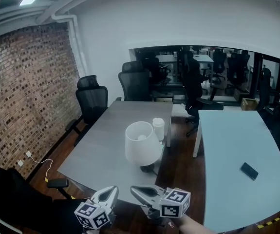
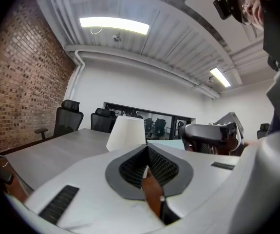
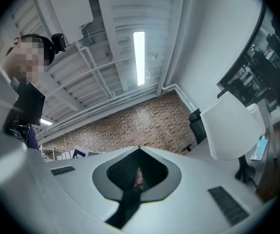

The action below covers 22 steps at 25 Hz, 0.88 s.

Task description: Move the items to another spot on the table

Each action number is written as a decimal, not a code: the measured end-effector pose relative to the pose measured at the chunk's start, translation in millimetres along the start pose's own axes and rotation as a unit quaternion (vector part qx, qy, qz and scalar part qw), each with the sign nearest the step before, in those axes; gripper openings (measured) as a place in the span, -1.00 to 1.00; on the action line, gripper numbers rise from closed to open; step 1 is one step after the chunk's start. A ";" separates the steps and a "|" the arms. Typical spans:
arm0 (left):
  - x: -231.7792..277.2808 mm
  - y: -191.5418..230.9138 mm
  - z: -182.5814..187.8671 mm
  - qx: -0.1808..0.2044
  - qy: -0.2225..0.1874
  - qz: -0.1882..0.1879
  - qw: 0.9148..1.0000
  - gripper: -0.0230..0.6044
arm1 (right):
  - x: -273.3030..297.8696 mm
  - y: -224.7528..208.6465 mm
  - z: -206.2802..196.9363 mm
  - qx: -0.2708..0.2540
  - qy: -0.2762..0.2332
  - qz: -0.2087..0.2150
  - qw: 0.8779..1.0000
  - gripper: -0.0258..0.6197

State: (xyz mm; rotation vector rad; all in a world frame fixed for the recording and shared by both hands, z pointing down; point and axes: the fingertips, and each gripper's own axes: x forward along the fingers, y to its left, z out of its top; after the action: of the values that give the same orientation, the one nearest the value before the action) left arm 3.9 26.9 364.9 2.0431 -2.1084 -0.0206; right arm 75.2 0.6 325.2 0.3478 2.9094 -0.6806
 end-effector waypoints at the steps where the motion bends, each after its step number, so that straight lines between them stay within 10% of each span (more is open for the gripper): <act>1: -0.4 -3.5 -1.6 0.003 0.003 0.002 1.000 -0.89 | -3.5 0.7 -1.3 0.001 0.000 0.004 1.000 -0.89; 22: -57.3 -77.4 -10.5 0.027 0.001 0.065 0.998 -0.89 | -56.4 47.5 -39.4 -0.072 0.090 0.044 0.992 -0.89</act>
State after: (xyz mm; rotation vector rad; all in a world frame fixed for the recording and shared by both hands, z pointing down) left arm 83.2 81.7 355.6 1.9287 -2.2587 0.0582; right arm 138.6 48.9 350.4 0.5439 3.0674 -0.4445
